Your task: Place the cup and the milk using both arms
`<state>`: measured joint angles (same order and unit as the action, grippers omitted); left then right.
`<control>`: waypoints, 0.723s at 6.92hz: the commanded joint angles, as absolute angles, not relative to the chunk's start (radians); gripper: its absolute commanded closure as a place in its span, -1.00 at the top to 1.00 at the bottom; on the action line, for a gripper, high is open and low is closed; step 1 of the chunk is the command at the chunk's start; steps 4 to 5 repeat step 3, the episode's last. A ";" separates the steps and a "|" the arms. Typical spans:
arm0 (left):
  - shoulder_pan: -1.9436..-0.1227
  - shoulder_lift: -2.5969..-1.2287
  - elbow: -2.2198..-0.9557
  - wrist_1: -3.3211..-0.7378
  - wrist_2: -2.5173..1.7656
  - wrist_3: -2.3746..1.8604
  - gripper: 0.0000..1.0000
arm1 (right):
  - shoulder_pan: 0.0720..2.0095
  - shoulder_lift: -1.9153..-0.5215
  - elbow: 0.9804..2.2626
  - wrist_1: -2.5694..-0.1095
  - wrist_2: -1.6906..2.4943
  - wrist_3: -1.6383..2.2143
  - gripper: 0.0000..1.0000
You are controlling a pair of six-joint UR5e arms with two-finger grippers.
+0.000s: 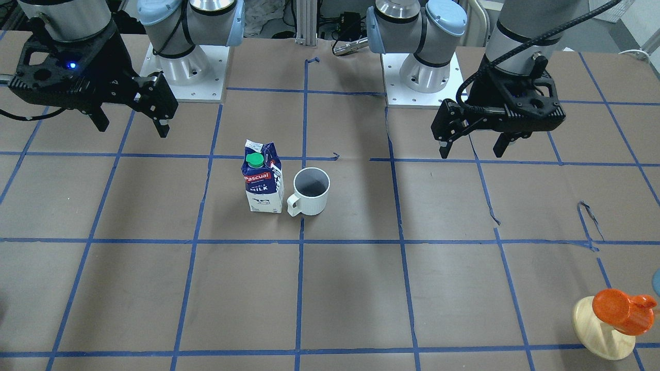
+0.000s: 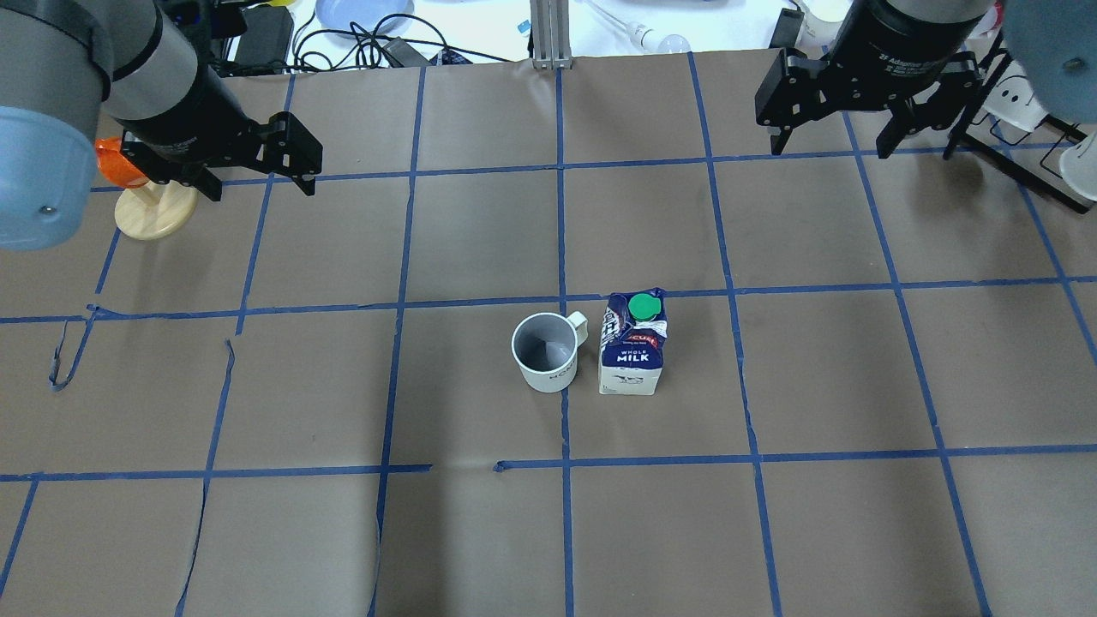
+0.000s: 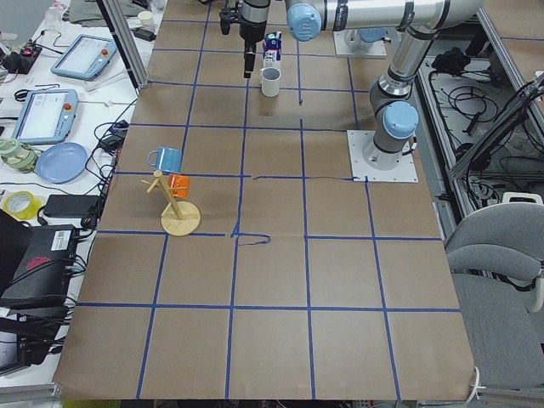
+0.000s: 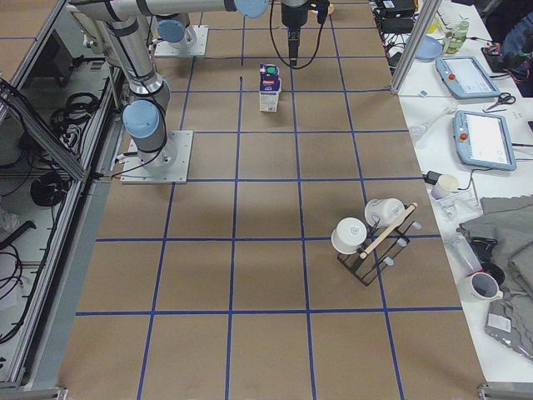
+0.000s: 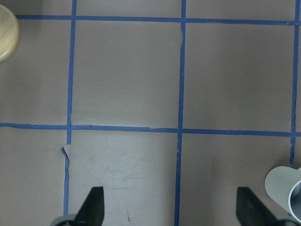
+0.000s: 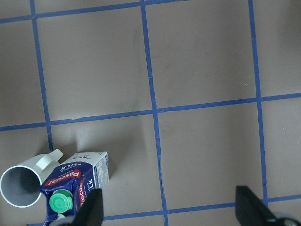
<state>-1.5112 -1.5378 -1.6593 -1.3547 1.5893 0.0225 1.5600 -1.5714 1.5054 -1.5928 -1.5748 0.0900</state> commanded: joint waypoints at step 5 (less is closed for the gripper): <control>-1.511 -1.534 -1.657 -1.355 1.588 0.023 1.00 | 1.562 -1.571 1.508 -1.603 -1.569 0.077 1.00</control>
